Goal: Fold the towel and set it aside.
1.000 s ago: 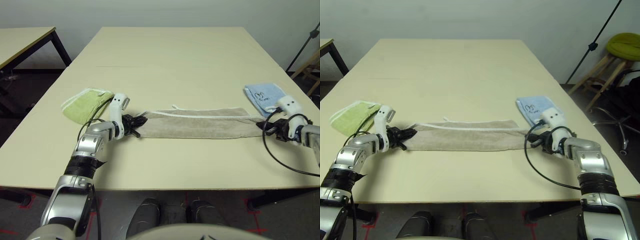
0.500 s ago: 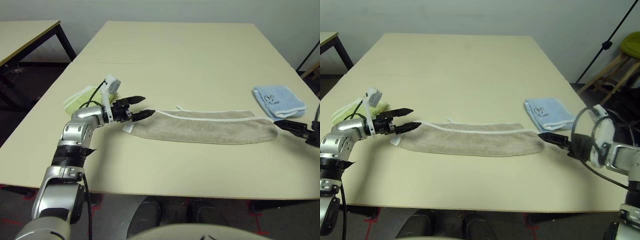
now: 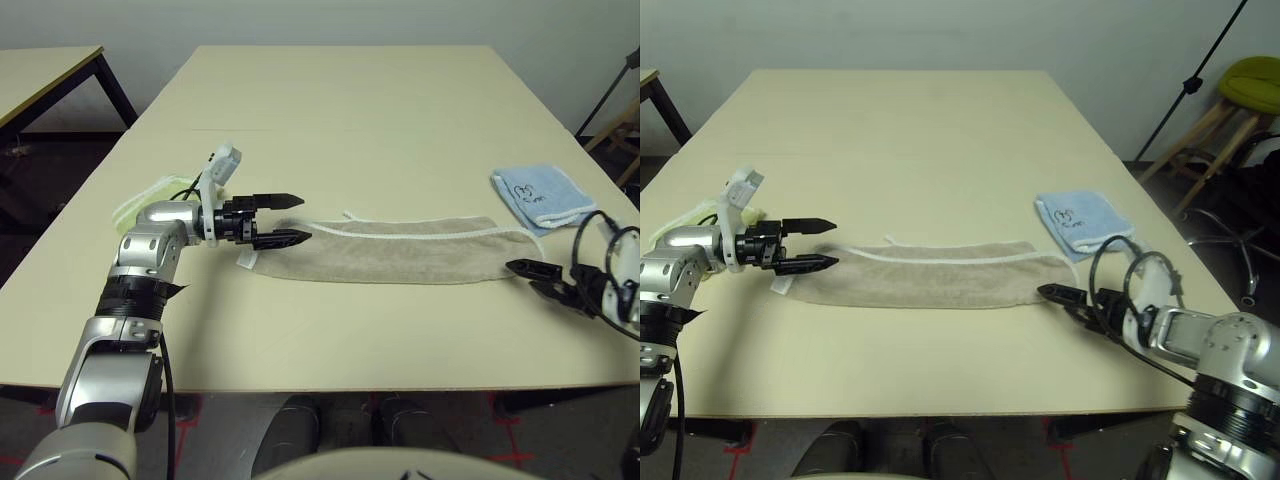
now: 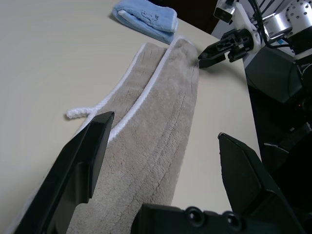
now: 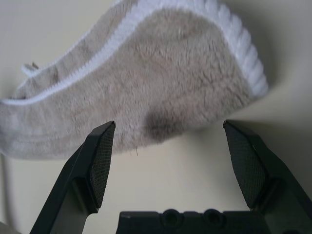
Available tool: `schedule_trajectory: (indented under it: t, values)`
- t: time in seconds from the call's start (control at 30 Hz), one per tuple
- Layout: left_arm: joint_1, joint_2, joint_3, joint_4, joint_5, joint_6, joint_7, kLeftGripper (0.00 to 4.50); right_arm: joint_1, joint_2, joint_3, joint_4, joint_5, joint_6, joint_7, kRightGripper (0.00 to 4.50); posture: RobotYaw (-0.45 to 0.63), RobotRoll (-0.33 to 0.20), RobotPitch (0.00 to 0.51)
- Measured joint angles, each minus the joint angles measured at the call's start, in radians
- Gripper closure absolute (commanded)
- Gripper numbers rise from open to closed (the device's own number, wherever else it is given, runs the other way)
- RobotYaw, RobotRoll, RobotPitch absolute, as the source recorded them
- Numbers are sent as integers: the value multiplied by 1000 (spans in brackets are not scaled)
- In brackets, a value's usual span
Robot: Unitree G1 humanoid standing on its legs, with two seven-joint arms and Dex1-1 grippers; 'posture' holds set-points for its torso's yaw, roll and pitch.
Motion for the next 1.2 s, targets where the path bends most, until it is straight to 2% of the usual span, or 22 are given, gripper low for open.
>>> schedule_trajectory:
  t: [0.1, 0.43, 0.63, 0.8, 0.87, 1.0, 1.2]
  values:
    - [0, 1, 2, 2, 0, -7, 5, 0, -28, 14, 12, 39, -17, -36, -16, 644, 12, 0, 63]
    - [2, 17, 10, 36, 1, -34, 17, 0, -52, 30, 32, 156, -56, -226, -51, 4396, 22, 0, 55]
    - [4, 35, 12, 70, 2, -49, 17, 0, -81, -13, 44, 136, -58, -303, -44, 4458, 15, 0, 57]
    - [4, 37, 13, 77, 2, -56, 17, 0, -165, -35, 85, 31, -41, -332, -32, 4458, 15, 0, 61]
    - [3, 37, 13, 77, 2, -56, 17, 0, -173, -30, 141, -31, -17, -305, -10, 4458, 15, 0, 61]
    - [4, 36, 13, 75, 2, -53, 20, 0, -136, -29, 340, -184, 3, -259, 43, 4458, 27, 0, 61]
    - [19, 36, 13, 43, 0, -32, 42, 0, -101, 12, 568, -255, -10, -238, 63, 4458, 35, 0, 60]
